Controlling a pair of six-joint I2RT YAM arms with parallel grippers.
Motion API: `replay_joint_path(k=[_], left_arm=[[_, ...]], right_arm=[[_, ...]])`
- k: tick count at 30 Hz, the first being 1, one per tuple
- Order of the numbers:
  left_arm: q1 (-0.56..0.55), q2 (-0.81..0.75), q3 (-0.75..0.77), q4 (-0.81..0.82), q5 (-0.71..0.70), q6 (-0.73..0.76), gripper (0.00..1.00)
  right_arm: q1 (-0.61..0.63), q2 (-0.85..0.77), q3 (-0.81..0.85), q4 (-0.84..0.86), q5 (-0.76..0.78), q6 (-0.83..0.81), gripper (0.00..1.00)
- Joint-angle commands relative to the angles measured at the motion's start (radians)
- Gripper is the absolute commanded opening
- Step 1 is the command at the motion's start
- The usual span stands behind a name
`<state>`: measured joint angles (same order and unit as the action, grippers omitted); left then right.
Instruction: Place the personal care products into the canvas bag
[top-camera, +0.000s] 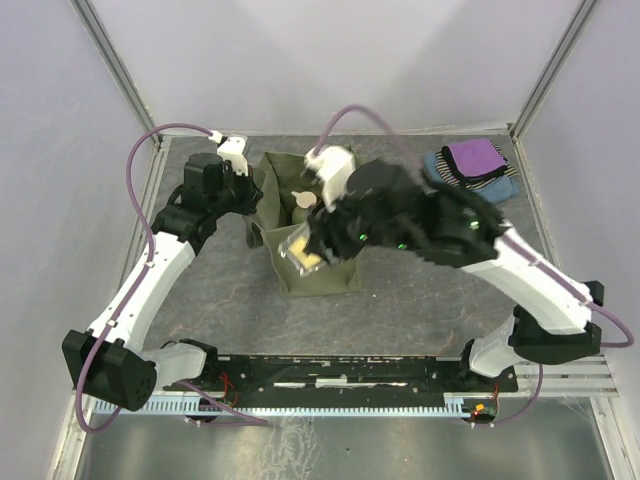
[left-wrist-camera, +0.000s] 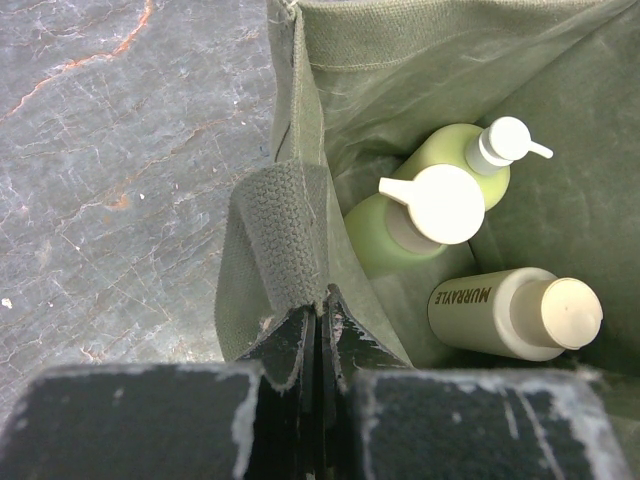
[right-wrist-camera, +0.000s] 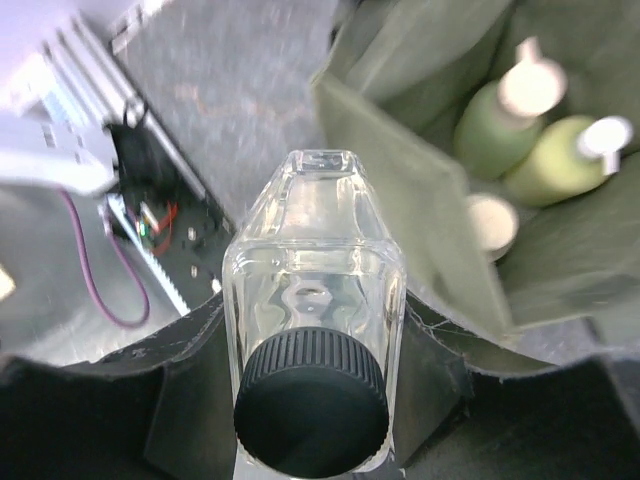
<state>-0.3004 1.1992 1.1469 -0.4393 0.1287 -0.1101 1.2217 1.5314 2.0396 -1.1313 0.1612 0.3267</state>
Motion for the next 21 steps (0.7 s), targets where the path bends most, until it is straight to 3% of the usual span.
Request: replay_joint_path(k=[1,12,21], left_arm=[[0.000,-0.026,-0.002,-0.002,-0.010,0.003,0.03],[0.000,-0.082,-0.042,-0.014,-0.003,0.011,0.03],[-0.001,-0.117,-0.020,-0.045,0.017,0.012,0.03]], right_arm=[[-0.098,-0.056,0.191,0.036,0.008,-0.015,0.00],[-0.272,0.092,0.338,0.252,-0.085,-0.069,0.00],[-0.300,0.258,0.351,0.247,-0.196,0.008,0.00]])
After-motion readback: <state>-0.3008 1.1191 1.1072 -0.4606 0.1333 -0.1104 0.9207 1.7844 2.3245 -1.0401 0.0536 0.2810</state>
